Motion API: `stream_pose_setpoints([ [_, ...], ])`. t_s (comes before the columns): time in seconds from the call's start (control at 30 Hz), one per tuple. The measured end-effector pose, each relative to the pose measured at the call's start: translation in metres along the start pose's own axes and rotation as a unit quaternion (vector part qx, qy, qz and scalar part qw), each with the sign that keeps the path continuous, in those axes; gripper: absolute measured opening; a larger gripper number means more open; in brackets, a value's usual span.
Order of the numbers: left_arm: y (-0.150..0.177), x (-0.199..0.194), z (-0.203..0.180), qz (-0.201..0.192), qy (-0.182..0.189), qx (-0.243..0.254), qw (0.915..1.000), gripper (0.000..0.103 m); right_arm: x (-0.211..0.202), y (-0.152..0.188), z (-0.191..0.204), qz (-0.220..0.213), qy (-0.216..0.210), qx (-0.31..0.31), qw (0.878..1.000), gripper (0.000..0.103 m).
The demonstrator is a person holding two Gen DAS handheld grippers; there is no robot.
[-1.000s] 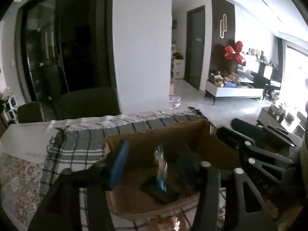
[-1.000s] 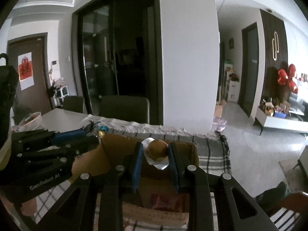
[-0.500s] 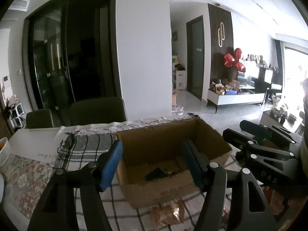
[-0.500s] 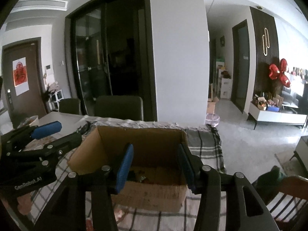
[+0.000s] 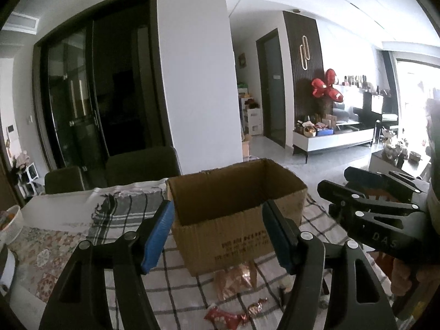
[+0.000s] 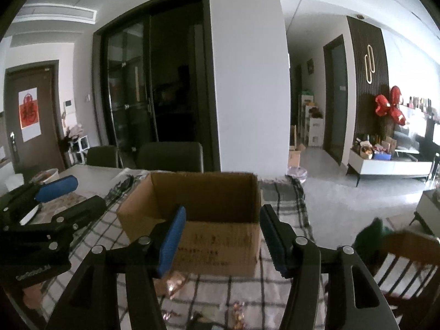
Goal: Organize snacks
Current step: 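Withdraw both grippers from the box toward the remaining candies, then grasp the red-gold candy with left gripper while right gripper grasps purple candies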
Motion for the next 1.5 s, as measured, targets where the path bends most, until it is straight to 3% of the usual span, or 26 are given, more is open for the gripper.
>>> stream_pose_setpoints([
  [0.37,0.048,-0.005,-0.013,0.055,0.015,0.005,0.9983,0.066,-0.016,0.036,0.002,0.029,0.016,-0.011,0.999,0.058],
  [0.57,0.071,-0.007,-0.018,0.079,0.02,0.005,0.9967,0.066,-0.017,0.061,-0.003,0.054,0.037,-0.01,0.998,0.07],
  [0.8,0.1,-0.005,-0.023,0.108,0.025,-0.001,0.9938,0.066,-0.015,0.091,0.002,0.092,0.021,-0.011,0.995,0.087],
  [1.0,0.119,0.004,-0.029,0.125,0.025,0.013,0.9918,0.064,-0.012,0.104,-0.002,0.099,0.02,-0.007,0.995,0.087],
  [1.33,0.143,0.032,-0.038,0.157,0.047,0.022,0.9862,0.049,0.01,0.127,-0.013,0.137,0.02,0.016,0.99,0.086],
  [1.5,0.156,0.044,-0.042,0.181,0.062,0.012,0.9814,0.043,0.024,0.139,-0.017,0.161,0.017,0.02,0.987,0.074],
])
Point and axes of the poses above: each gripper's, at about its wrist camera, not at the fingertips, and x roughly the way its jaws point, z to its left, y to its underside, the point moved 5 cm from there along x, roughly the way its jaws point, and after that the axes turned 7 degrees about -z, right-handed, at the moved point
